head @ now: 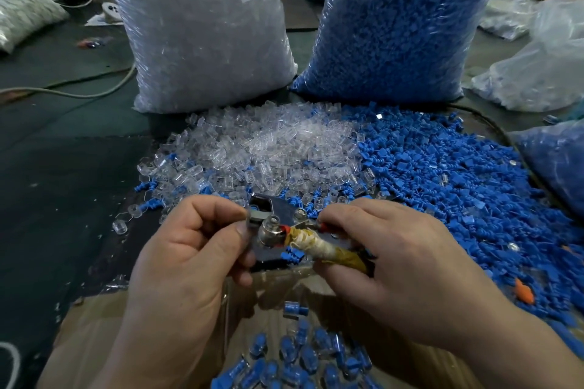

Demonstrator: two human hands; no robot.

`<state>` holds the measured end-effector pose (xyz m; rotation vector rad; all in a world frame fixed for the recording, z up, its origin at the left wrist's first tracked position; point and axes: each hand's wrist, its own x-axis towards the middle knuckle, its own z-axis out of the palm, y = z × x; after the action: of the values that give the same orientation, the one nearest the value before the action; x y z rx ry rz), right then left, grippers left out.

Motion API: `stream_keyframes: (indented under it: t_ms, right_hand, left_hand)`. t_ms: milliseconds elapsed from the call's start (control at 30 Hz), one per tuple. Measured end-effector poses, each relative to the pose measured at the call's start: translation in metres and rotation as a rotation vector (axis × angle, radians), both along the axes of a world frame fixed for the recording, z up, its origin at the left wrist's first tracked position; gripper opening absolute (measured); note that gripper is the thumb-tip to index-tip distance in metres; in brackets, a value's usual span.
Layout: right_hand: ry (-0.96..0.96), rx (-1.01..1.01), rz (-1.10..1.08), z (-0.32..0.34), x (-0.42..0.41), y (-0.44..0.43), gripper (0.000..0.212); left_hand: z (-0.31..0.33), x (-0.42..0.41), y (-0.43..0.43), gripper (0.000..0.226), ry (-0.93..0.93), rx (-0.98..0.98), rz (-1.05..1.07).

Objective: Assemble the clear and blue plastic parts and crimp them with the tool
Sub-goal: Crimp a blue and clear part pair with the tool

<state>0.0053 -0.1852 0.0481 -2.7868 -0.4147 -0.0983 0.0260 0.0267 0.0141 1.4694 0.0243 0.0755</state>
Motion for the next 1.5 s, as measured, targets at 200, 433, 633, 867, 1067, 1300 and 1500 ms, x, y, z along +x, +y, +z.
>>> stream_keyframes:
  t_ms: [200,433,633,867,1067,1300,1500]
  right_hand:
    - [-0.014,-0.175,-0.187,-0.011,0.016,-0.010,0.068]
    - [0.017,-0.247,-0.238,-0.018,0.029,-0.014,0.063]
    - [-0.238,0.016,-0.083,-0.010,0.010,0.009,0.039]
    - [-0.241,0.036,0.100,-0.013,0.005,0.021,0.030]
    - [-0.311,0.076,0.165,-0.011,0.001,0.025,0.024]
    - [0.216,0.648,-0.047,-0.004,-0.004,0.035,0.024]
    - [0.287,0.417,-0.104,-0.003,0.000,0.023,0.033]
  left_hand:
    - [0.001,0.001,-0.002,0.028,0.215,0.082,-0.058]
    - [0.001,-0.004,-0.013,0.022,0.211,0.244,-0.095]
    - [0.001,-0.008,-0.016,0.018,0.161,0.362,-0.076]
    - [0.006,-0.017,-0.017,0.023,-0.079,0.480,-0.112]
    - [0.008,-0.013,-0.014,0.038,0.011,0.391,-0.218]
    - [0.008,-0.013,-0.007,0.024,-0.220,0.419,-0.358]
    - [0.012,-0.012,0.003,0.017,-0.333,0.678,-0.249]
